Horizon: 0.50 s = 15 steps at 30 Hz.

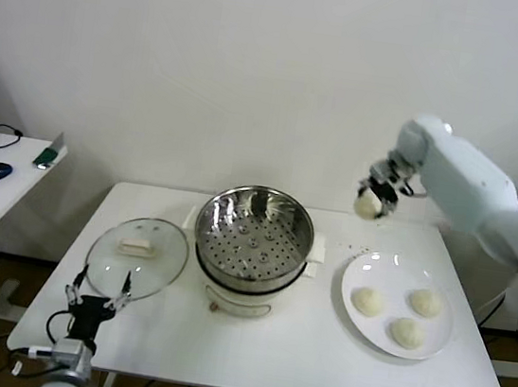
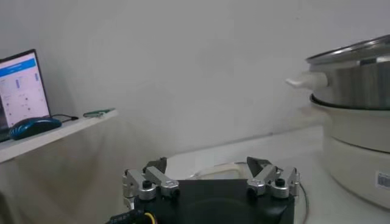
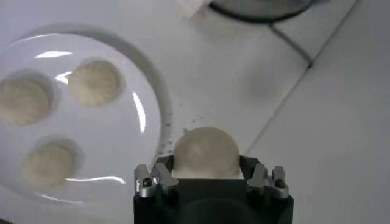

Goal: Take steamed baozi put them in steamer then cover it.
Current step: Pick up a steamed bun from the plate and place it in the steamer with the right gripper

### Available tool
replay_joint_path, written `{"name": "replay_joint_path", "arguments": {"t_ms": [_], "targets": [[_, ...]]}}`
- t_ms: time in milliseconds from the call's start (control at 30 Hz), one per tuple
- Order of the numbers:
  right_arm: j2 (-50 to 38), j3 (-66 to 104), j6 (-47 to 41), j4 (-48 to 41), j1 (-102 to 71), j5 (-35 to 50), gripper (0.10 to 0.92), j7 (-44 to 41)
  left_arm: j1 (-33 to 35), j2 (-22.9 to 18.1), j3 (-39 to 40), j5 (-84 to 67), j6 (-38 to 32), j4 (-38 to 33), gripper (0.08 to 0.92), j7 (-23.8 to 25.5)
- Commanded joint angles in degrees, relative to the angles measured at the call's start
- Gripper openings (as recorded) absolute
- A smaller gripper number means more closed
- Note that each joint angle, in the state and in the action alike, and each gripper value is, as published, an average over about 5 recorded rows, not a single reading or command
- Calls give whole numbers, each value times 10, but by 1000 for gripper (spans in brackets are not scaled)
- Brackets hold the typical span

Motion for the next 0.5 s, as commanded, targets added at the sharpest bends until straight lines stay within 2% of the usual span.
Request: {"name": "replay_joint_path", "arguments": {"t_ms": [33, 333, 500], "targets": [[82, -84, 67, 95, 94, 17, 712, 0, 7, 1, 6, 4, 2, -4, 823, 2], [157, -18, 122, 93, 2, -149, 712, 26, 12, 12, 7, 3, 4, -10, 823, 3], [187, 2, 140, 80, -44, -214, 712, 42, 15, 13, 6, 1, 3, -10, 823, 3]]}}
